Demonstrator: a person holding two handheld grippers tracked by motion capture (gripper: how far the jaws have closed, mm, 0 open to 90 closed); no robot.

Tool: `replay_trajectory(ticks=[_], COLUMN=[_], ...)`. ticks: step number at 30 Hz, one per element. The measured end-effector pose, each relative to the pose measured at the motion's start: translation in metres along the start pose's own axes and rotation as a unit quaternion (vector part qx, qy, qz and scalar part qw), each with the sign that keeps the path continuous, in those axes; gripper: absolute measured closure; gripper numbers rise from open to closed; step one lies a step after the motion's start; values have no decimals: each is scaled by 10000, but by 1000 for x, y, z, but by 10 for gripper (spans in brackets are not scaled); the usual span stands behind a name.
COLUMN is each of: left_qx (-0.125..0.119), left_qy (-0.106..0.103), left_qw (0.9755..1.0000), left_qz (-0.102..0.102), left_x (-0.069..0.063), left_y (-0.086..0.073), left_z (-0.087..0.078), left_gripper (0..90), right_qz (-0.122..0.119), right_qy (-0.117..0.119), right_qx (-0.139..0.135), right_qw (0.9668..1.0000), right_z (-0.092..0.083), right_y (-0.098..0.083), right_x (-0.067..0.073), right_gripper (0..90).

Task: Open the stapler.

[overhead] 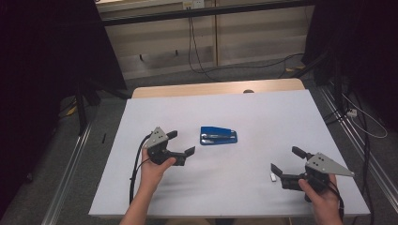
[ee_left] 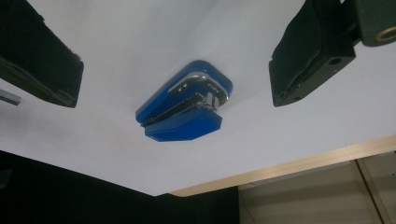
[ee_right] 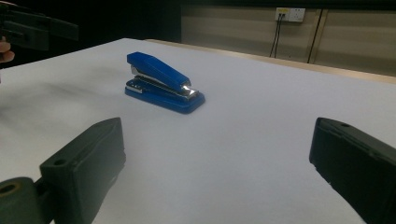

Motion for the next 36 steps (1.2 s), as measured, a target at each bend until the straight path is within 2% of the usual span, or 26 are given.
replay_trajectory(ticks=[4,9,11,12,18,21,23,30,36], left_qx=[135,105,148,252,279,319,474,554,661], left_qy=[4,-44,-49,-24,-124,-123,-70,-100,-116], left_qw=[9999,9999,9999,9997,9995,9994,9988,9984,9977], left_qz=[57,28,-42,12,-9,-12,-37,-25,-17], left_x=[5,12,15,17,18,22,26,29,31], left_y=[1,3,3,3,4,1,-1,-1,-2], left_z=[8,20,23,25,38,44,49,62,67], left_gripper=[34,47,50,50,52,59,60,85,109], right_qz=[-16,-13,-118,-169,-321,-217,-284,-349,-221], right_qy=[1,-19,-41,-50,-26,18,9,6,20], right_qx=[4,9,10,3,64,66,56,62,61], right_qw=[10000,10000,9999,9998,9995,9997,9996,9994,9997], right_z=[0,0,0,0,5,7,10,20,26], right_y=[0,0,1,2,3,5,7,12,16], right_x=[0,0,1,1,3,4,5,6,6], right_gripper=[31,32,32,31,34,34,34,38,38])
Point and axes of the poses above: each handheld gripper's, and its own axes: z roughly forward along the jaws, y roughly out of its top, x roughly to its left, the point moved 4 cm from there along z, roughly forward along the jaws, and after that the axes turned 11 degrees about -y, right-handed, at the moved point
